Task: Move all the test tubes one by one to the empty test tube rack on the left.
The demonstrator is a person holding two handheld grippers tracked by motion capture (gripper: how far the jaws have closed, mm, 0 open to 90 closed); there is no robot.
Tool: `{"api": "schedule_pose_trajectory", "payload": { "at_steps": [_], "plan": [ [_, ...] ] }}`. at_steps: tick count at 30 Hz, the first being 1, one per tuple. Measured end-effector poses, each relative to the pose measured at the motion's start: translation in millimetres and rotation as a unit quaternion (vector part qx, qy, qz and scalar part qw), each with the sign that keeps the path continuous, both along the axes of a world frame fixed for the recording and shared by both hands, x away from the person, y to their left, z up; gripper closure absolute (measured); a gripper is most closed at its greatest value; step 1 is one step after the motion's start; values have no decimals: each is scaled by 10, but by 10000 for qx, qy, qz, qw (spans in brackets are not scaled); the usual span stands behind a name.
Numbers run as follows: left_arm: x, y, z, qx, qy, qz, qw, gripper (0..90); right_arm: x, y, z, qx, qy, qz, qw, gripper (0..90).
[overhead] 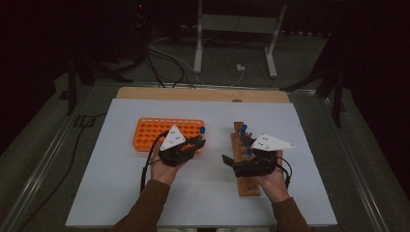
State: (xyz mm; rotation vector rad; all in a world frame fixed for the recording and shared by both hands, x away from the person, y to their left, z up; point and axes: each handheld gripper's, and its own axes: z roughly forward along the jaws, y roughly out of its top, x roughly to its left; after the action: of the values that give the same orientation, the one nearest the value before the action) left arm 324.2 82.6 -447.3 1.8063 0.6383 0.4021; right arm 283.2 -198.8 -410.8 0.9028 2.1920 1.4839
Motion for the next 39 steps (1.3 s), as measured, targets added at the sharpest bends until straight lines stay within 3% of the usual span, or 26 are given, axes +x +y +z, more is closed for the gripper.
{"api": "schedule_pose_trajectory", "payload": {
  "at_steps": [14, 25, 33, 39],
  "plan": [
    [242, 8, -149, 65, -56, 403, 9992, 781, -87, -290, -33, 60, -113, -260, 9996, 49],
    [353, -47, -302, 230, 92, 507, 9984, 781, -78, -371, -77, 165, -56, -379, 9991, 46],
    [394, -83, -413, 431, 266, 603, 9969, 781, -83, -411, -74, 223, -66, -413, 9989, 50],
    [393, -45, -523, 461, 481, 655, 9956, 781, -82, -423, -78, 228, -48, -428, 9988, 56]
  ]
}}
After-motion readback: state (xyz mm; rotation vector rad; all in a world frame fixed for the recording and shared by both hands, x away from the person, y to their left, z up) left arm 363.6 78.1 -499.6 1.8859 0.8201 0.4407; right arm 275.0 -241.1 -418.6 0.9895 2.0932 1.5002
